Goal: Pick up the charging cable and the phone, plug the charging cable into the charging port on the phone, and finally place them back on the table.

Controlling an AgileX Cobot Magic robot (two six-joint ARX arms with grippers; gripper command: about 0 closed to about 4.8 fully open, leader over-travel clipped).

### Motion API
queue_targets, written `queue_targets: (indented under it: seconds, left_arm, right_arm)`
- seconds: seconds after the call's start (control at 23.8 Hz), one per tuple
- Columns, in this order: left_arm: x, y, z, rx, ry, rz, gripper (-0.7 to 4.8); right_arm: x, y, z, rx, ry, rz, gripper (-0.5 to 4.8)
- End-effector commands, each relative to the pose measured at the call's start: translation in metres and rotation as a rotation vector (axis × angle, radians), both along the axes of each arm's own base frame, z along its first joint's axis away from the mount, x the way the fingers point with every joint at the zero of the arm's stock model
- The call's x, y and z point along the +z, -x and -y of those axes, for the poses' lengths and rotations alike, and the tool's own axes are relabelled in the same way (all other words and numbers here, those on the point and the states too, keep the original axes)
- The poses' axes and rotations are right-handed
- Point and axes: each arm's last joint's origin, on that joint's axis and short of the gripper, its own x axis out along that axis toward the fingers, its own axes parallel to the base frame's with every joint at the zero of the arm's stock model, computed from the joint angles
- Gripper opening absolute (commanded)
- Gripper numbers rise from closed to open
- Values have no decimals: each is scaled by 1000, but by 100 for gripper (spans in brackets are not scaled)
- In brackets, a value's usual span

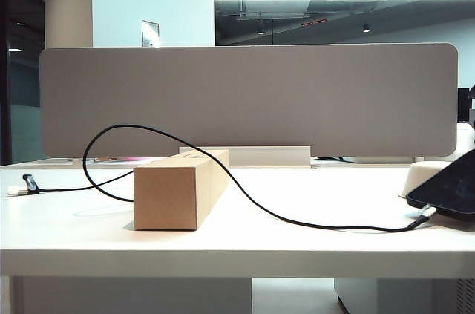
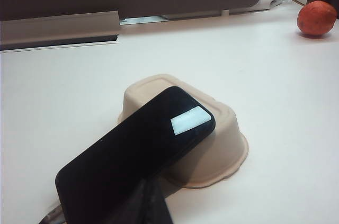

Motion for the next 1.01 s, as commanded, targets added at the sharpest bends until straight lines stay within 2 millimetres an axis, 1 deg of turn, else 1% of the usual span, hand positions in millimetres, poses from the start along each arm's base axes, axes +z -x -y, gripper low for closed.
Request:
queue_targets:
  seconds: [0.04,0.21,0.34,0.38,0.55,0.59,0.76,0.88,1.01]
  left_arm:
    - [2,0,0,-4,-11,24,-6]
    - [4,-1,0,11,-10,55,-6]
    - [1,-5,1,60,-12,99,-6]
    - [-7,-8,2,78,-1,122,-6]
    - [-28,-14,5,100,50,155,-6]
    - [-37,-18,6,179,97,171,-6]
    - [-54,-24,5,320,125,181,-6]
    - [-57,-23,0,389,144,214,-6]
    - [-63,-25,-9,450,211,237,-6]
  right_arm:
    - [0,0,0,-1,-5,12,-5]
    - [0,0,0,-1,-5,11,-5]
    - [0,0,0,0,-5,12,-5]
    - [0,0,0,0,-5,11,-5]
    - [0,0,0,0,-5,12,-5]
    - [0,0,0,0,-5,12,-5]
    - [0,0,0,0,-5,12,-5]
    - [0,0,0,0,-5,12,-6]
    - [0,0,0,-1,-5,12,-5]
